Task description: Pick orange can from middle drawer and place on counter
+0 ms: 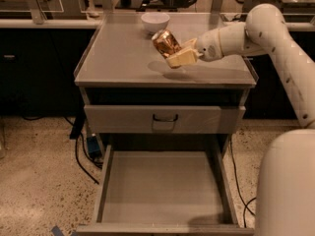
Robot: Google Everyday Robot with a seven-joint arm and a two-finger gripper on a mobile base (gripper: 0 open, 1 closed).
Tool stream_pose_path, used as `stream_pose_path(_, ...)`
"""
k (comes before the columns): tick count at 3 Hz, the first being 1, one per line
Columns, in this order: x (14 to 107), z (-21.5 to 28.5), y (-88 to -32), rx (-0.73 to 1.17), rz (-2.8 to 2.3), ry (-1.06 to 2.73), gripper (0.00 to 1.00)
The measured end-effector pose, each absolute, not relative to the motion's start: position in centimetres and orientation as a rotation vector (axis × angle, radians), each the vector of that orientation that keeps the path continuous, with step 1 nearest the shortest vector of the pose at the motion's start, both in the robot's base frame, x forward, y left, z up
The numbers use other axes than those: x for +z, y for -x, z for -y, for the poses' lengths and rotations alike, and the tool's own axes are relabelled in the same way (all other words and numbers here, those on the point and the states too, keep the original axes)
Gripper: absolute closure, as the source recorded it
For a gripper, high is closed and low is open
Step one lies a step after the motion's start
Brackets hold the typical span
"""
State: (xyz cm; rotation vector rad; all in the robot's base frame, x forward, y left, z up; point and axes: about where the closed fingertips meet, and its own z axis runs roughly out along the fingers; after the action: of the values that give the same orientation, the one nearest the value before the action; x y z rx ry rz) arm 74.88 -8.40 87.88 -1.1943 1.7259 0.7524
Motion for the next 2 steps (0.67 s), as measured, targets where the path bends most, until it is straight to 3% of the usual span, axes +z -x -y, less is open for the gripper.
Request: stream_pose_path(2,85.9,9.5,-79.5,0.709,-1.804,1.163,1.0)
